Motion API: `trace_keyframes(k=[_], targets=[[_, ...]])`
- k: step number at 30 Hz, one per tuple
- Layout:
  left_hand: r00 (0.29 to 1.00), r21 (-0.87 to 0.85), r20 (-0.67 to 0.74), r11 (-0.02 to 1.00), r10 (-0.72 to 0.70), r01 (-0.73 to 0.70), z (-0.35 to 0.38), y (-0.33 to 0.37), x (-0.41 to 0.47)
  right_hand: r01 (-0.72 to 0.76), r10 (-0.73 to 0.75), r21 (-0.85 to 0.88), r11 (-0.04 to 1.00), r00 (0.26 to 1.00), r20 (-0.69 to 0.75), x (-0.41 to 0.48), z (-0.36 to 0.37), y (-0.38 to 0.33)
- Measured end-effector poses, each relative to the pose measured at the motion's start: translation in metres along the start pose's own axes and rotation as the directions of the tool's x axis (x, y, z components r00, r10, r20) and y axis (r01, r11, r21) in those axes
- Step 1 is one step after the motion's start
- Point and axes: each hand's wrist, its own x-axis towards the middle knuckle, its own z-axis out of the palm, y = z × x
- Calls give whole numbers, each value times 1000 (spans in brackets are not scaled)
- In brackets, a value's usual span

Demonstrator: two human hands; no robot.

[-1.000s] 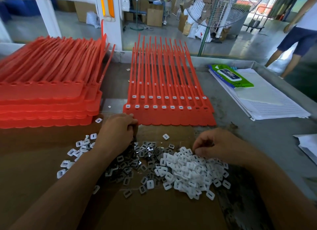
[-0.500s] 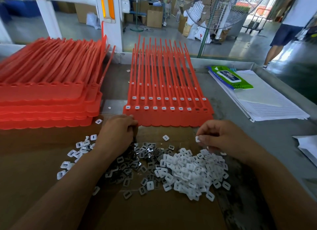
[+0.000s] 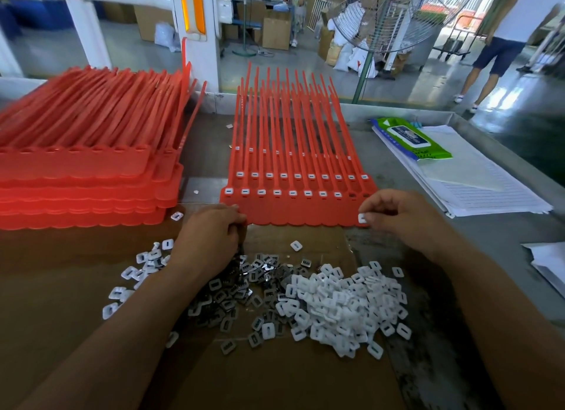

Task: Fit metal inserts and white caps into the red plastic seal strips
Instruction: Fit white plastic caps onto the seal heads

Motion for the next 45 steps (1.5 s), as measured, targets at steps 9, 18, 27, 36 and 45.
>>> trace_keyframes(k=[9, 18, 27, 36, 45], targets=[[1000, -26, -10, 999, -19, 19, 1, -1, 0, -133, 107, -98, 986, 966, -237, 52, 5, 24], [1000, -41, -16, 999, -26, 25, 2, 0, 1, -168, 145, -95, 981, 967, -207, 79, 16, 41], [1000, -35, -10, 999, -17, 17, 1, 2, 2, -191, 171, -104, 976, 970, -174, 82, 15, 42], [1000, -21, -4, 1000, -16, 15, 0, 2, 2, -170, 155, -72, 983, 971, -182, 81, 13, 43], [1000, -13, -8, 1000, -8, 8, 1, 2, 1, -280, 292, 94, 955, 942, -164, 87, 11, 37]])
